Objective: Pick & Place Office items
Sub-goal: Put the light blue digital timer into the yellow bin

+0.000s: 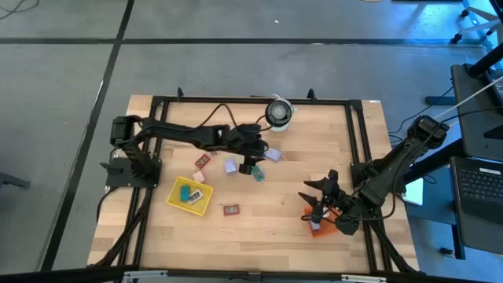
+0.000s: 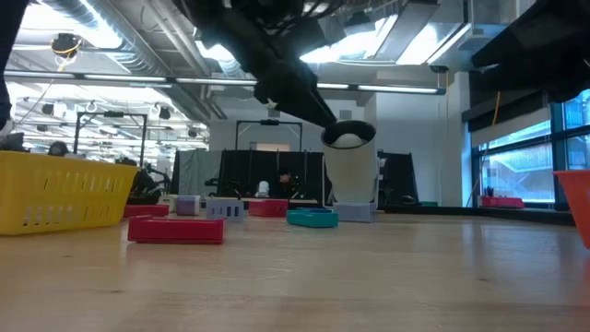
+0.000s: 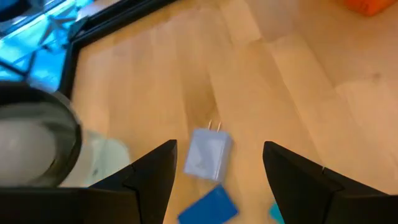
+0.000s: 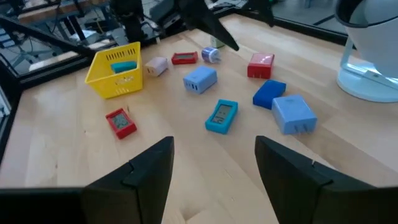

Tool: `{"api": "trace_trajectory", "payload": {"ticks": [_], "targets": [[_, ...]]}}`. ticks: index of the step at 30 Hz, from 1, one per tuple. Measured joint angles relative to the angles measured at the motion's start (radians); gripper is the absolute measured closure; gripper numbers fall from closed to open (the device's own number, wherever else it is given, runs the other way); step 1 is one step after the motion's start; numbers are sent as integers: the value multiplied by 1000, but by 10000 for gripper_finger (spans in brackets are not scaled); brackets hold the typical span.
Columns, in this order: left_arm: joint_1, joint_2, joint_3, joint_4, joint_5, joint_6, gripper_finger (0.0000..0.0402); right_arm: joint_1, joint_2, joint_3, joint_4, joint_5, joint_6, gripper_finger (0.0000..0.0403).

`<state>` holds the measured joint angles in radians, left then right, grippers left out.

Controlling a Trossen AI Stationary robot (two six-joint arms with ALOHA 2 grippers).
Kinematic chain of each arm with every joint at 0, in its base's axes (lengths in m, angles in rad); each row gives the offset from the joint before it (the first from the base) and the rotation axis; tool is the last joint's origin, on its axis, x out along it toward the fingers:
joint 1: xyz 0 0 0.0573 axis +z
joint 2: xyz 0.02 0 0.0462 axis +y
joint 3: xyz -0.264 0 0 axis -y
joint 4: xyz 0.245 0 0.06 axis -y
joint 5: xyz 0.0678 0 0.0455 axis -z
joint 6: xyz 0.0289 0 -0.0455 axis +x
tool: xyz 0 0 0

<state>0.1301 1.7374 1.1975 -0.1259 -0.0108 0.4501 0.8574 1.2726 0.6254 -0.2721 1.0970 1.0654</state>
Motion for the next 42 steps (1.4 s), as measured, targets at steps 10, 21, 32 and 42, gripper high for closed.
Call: {"api": "trace_trajectory", "payload": {"ticks": [10, 21, 32, 42], "targets": [[49, 123, 118, -127, 59, 2, 166, -6, 0, 0, 4, -13, -55, 176], [84, 177, 125, -120, 108, 59, 166, -33, 0, 0, 10, -13, -111, 176], [103, 230, 123, -42, 105, 93, 166, -73, 0, 0, 28, -49, -156, 176], [109, 280, 125, -1, 108, 98, 166, -95, 0, 0, 64, -93, -225, 176]]}}
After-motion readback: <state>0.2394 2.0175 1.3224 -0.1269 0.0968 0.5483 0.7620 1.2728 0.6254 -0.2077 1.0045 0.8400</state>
